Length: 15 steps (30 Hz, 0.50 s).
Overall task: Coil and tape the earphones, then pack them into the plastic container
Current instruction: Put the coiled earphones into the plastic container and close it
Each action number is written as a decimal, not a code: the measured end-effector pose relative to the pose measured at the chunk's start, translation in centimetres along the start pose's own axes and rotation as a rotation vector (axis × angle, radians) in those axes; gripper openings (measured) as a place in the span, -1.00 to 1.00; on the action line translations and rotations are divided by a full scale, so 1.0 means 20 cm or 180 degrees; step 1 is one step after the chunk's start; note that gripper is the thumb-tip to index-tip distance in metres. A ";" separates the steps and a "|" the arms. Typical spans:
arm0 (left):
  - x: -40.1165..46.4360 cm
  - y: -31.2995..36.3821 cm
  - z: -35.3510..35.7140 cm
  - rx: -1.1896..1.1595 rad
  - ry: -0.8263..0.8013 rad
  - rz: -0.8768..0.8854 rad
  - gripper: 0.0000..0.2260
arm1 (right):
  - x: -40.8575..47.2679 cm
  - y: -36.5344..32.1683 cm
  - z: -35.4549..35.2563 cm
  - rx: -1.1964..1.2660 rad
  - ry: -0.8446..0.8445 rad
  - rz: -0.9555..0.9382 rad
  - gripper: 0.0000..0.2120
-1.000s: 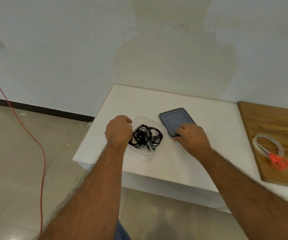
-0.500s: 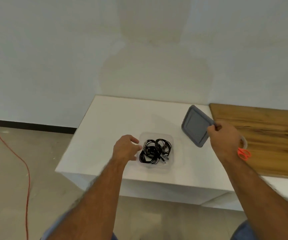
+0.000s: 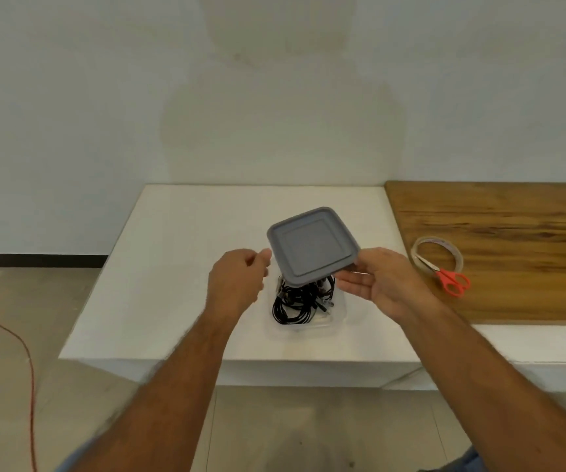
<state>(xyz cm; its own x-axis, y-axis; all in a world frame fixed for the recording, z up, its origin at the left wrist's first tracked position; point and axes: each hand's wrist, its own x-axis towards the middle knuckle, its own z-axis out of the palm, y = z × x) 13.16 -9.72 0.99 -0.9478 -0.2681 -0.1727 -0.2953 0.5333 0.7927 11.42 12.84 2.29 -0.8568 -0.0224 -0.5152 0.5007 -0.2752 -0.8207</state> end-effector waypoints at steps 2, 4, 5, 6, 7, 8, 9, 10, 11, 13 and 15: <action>-0.01 0.03 0.00 -0.0782 -0.0154 -0.0152 -0.76 | -0.01 0.03 0.06 -0.0092 -0.0048 0.0059 -0.87; 0.00 0.03 -0.02 -0.1031 -0.0106 -0.0136 -0.85 | -0.02 0.04 0.10 -0.0407 -0.0089 0.0042 -0.83; 0.01 0.02 -0.03 -0.1040 -0.0102 -0.0119 -0.88 | -0.03 0.04 0.10 -0.0703 -0.0119 0.0009 -0.76; 0.01 0.01 -0.04 -0.1032 -0.0118 -0.0121 -0.90 | -0.03 0.04 0.10 -0.1135 -0.0130 -0.0086 -0.69; 0.01 0.00 -0.05 -0.1012 -0.0151 -0.0130 -0.91 | -0.03 0.03 0.09 -0.1644 -0.0121 -0.0236 -0.65; 0.01 -0.01 -0.05 -0.0987 -0.0187 -0.0145 -0.91 | -0.03 0.03 0.08 -0.2132 -0.0078 -0.0422 -0.67; 0.01 -0.02 -0.05 -0.0942 -0.0221 -0.0165 -0.90 | -0.03 0.02 0.07 -0.2504 -0.0008 -0.0598 -0.72; 0.00 -0.02 -0.05 -0.0881 -0.0265 -0.0198 -0.90 | -0.03 0.02 0.06 -0.2717 0.0081 -0.0719 -0.79; -0.01 -0.03 -0.05 -0.0780 -0.0317 -0.0229 -0.88 | -0.03 0.02 0.05 -0.2796 0.0154 -0.0772 -0.84; -0.03 -0.03 -0.03 -0.0433 -0.0419 -0.0231 -0.88 | -0.01 0.02 0.02 -0.3036 0.0292 -0.0801 -0.84; -0.05 -0.03 -0.02 0.0025 -0.0411 -0.0137 -0.90 | 0.00 0.03 0.00 -0.3356 0.0374 -0.0743 -0.80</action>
<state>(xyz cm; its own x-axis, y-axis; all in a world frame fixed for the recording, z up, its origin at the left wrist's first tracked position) 14.40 -10.13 0.96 -0.9417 -0.1855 -0.2807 -0.3365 0.5299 0.7784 11.74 12.60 1.88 -0.9555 0.0310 -0.2934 0.2291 0.7044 -0.6718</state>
